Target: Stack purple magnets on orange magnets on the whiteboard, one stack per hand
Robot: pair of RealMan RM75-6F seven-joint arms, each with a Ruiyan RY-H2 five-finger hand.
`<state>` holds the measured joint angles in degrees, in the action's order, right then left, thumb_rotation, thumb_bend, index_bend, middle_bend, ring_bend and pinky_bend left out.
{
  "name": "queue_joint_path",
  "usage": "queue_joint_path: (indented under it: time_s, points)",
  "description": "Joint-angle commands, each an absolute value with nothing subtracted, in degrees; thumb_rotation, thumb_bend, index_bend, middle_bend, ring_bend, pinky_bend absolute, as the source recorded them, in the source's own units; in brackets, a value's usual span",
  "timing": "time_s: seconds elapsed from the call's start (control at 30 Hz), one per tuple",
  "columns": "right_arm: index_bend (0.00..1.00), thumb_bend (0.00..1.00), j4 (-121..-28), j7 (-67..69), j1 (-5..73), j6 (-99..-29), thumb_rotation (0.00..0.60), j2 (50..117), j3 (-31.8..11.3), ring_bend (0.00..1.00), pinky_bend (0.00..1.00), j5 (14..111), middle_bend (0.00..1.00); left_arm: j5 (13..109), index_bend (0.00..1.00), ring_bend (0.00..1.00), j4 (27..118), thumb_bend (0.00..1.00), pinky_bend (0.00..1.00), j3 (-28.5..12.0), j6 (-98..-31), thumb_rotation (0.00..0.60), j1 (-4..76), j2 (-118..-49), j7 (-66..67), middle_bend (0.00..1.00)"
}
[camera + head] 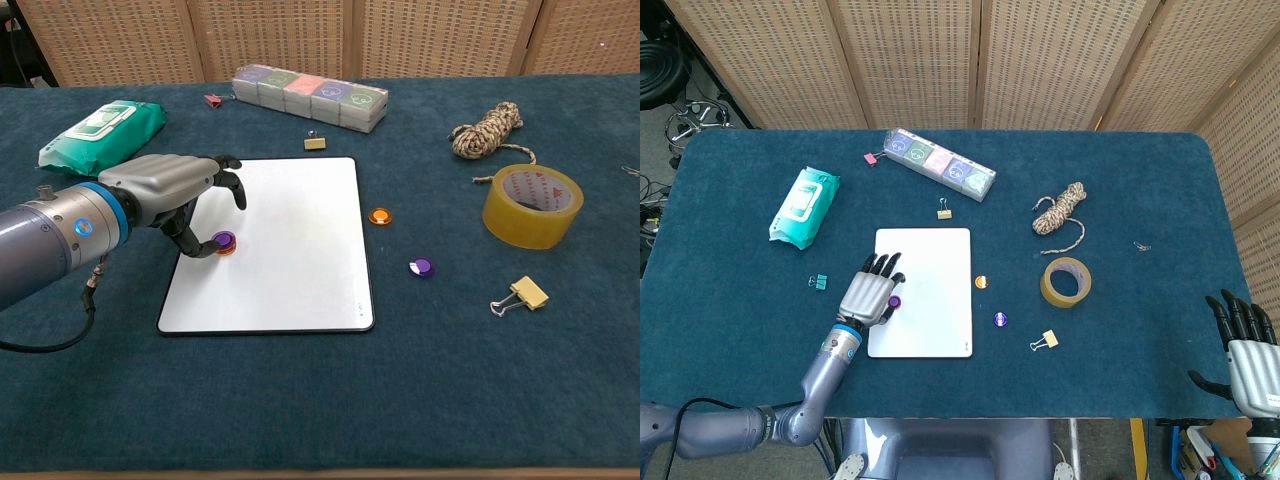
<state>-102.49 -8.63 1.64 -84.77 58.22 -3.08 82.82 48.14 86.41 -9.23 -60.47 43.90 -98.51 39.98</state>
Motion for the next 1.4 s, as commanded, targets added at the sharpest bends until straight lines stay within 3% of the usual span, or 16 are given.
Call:
queue_joint_path:
  time_s: [0.03, 0.2, 0.4, 0.53, 0.87, 1.0, 1.17, 1.4]
  points:
    - [0.0, 0.0, -102.5, -8.6, 1.6, -84.8, 0.6, 58.2, -3.1, 0.0, 0.0, 82.8, 0.0, 48.4, 0.26, 0.0, 87.9, 0.33, 0.0, -9.3, -60.7, 0.6, 43.6, -97.4, 39.3, 0.0]
    - [0.0, 0.0, -102.5, -8.8, 1.7, -84.7, 0.6, 58.3, -3.0, 0.0, 0.0, 82.8, 0.0, 51.8, 0.21, 0.0, 92.4, 0.3, 0.0, -8.5, -62.7, 0.6, 42.0, -93.1, 37.2, 0.0]
    - [0.0, 0.0, -102.1, -9.7, 1.9, -84.1, 0.6, 58.8, -2.9, 0.0, 0.0, 82.4, 0.0, 59.9, 0.01, 0.0, 97.4, 0.15, 0.0, -4.9, -66.6, 0.6, 36.9, -83.8, 30.7, 0.0]
    - [0.0, 0.0, -101.5, -11.1, 2.7, -82.9, 0.6, 59.8, -3.3, 0.0, 0.0, 81.5, 0.0, 65.6, 0.0, 0.0, 98.1, 0.09, 0.0, -1.8, -69.2, 0.6, 32.8, -77.1, 24.6, 0.0]
    - [0.02, 0.0, -102.4, -20.1, 8.7, -78.4, 0.6, 61.7, -6.2, 0.0, 0.0, 81.7, 0.0, 76.4, 0.0, 0.0, 94.3, 0.07, 0.0, 3.0, -82.2, 0.6, 20.9, -67.3, 9.2, 0.0]
    - [0.06, 0.0, -109.2, -27.0, 16.7, -69.6, 0.6, 63.2, -9.4, 0.0, 0.0, 79.4, 0.0, 77.1, 0.0, 0.0, 98.3, 0.07, 0.0, 3.7, -88.5, 0.6, 15.3, -62.2, 5.7, 0.0]
    - [0.12, 0.0, -112.8, -32.5, 24.6, -61.7, 0.6, 67.1, -12.8, 0.0, 0.0, 71.4, 0.0, 78.2, 0.0, 0.0, 98.7, 0.07, 0.0, 3.6, -88.2, 0.6, 13.7, -60.4, 2.9, 0.0]
    - [0.21, 0.06, -107.3, -41.0, 37.2, -56.3, 0.6, 78.4, -17.2, 0.0, 0.0, 58.1, 0.0, 80.3, 0.0, 0.0, 98.6, 0.07, 0.0, 3.0, -87.1, 0.6, 12.8, -59.5, 1.7, 0.0]
